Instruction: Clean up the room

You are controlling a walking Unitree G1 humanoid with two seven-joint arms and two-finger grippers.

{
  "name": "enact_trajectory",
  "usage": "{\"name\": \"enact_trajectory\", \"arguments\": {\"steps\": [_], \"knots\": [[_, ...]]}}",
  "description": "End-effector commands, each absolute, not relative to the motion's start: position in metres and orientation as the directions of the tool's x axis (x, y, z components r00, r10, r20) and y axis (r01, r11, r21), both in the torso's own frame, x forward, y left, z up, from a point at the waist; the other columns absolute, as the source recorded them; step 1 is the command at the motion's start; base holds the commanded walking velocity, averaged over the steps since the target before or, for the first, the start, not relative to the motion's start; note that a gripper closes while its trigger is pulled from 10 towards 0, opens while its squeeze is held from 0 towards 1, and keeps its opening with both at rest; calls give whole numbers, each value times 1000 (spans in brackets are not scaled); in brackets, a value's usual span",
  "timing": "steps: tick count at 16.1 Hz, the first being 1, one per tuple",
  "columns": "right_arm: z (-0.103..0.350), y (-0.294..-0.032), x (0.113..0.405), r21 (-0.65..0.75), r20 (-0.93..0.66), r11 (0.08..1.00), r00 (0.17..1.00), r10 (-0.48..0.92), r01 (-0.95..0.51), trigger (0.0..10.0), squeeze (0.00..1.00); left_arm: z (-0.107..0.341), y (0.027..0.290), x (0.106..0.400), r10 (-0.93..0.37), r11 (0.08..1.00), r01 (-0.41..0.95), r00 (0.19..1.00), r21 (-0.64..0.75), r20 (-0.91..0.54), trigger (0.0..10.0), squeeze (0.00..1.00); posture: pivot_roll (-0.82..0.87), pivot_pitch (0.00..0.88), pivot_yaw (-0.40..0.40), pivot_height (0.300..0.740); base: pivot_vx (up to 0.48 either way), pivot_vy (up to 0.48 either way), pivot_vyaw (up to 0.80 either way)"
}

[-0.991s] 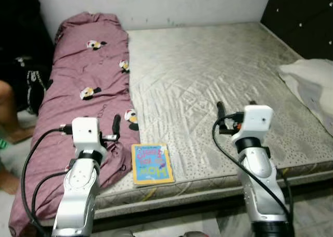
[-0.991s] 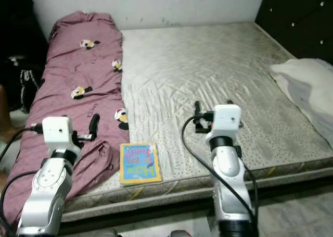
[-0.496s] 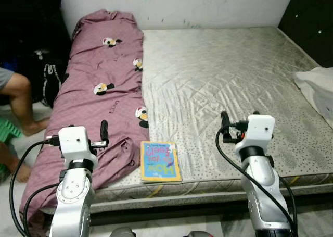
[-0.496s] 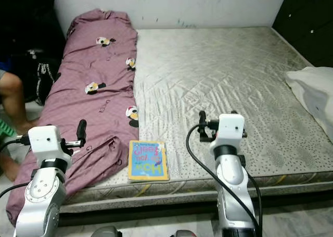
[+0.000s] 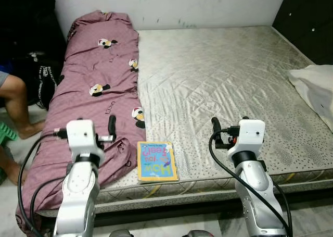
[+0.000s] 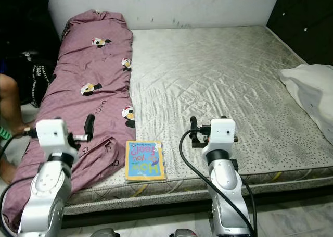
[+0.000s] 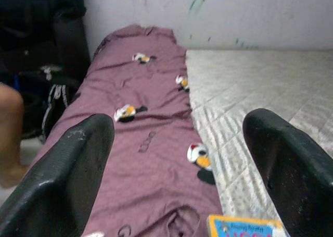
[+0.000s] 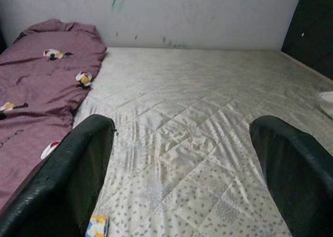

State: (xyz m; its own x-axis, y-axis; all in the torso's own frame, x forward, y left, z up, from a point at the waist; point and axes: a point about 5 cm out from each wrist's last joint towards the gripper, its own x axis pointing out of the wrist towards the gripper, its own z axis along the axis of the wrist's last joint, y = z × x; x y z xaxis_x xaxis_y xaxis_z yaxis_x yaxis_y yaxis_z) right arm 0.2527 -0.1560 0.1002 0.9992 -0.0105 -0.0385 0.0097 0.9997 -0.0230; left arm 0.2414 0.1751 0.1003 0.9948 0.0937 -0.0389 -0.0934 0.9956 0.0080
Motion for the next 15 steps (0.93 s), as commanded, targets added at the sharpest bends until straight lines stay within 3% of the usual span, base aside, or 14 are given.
{"name": "enact_trajectory", "arguments": {"steps": [1, 4, 8, 15], "knots": [[105, -159, 255, -20, -25, 1000, 1000, -16, 15, 10000, 0, 99, 175, 239, 94, 996, -93, 995, 12, -45, 10000, 0, -36, 0, -16, 740, 0, 0, 0], [103, -156, 255, -27, -30, 1000, 1000, 5, -6, 10000, 0, 102, 172, 239, 81, 997, -81, 996, -1, -35, 10000, 0, -29, 0, -20, 740, 0, 0, 0], [103, -155, 253, -22, -40, 1000, 999, 5, -6, 10000, 0, 104, 171, 242, 75, 997, -75, 997, -4, -29, 10000, 0, -36, 0, -16, 689, 0, 0, 0], [102, -155, 255, -30, -38, 1000, 999, 3, -4, 10000, 0, 111, 176, 247, 111, 994, -111, 994, -8, -1, 10000, 0, -28, 0, -17, 660, 0, 0, 0]]}}
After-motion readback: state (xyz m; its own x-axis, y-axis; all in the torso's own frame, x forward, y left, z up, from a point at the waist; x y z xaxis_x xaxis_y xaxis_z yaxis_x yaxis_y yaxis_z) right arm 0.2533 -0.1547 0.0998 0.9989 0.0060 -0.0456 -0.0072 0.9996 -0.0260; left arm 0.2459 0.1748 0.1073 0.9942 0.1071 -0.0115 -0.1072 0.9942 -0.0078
